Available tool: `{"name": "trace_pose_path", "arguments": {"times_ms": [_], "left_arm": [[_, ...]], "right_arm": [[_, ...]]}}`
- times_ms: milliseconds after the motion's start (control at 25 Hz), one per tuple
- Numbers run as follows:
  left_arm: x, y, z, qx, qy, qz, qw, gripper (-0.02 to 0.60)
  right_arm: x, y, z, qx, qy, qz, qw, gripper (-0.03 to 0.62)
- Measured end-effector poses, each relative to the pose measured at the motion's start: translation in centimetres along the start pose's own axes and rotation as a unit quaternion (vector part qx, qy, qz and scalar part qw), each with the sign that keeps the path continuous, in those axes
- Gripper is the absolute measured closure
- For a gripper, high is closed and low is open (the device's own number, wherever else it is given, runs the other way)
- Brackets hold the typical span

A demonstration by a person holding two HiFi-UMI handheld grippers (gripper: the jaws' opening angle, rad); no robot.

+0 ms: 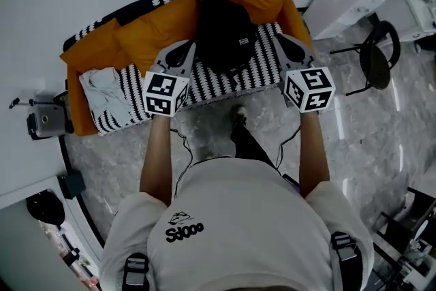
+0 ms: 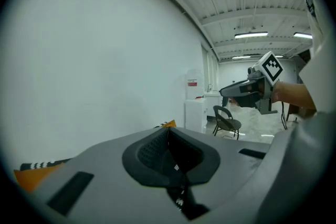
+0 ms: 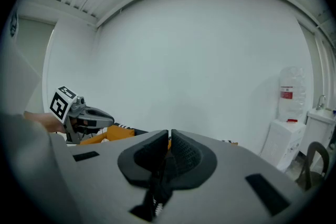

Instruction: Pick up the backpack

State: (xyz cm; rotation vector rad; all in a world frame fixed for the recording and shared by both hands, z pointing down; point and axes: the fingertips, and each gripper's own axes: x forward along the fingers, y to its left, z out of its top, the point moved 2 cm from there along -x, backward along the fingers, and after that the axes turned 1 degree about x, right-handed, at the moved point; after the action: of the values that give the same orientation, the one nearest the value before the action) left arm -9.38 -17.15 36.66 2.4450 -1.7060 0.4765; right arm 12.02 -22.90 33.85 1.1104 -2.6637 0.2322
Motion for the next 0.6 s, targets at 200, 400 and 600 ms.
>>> {"name": "trace_pose_path", "arguments": {"times_ms": [200, 400, 600], "left_arm": [[6.9, 2.4, -0.8, -0.013, 0.039, 0.032, 0.9986, 0.558], [12.4, 3.9, -2.0, -0.025, 0.07, 0.047, 0.9962, 0.558], [17.0, 5.3, -4.0, -0.054, 0.088, 0.051, 0.9933, 0.558]], "right_arm": [[5.4, -6.7, -0.6, 0.011, 0.023, 0.023, 0.999, 0.548], [10.5, -11.9, -2.0, 0.019, 0.043, 0.047, 0.998, 0.548], [15.2, -16.0, -4.2, 0.022, 0.069, 0.069, 0.995, 0.548]]}}
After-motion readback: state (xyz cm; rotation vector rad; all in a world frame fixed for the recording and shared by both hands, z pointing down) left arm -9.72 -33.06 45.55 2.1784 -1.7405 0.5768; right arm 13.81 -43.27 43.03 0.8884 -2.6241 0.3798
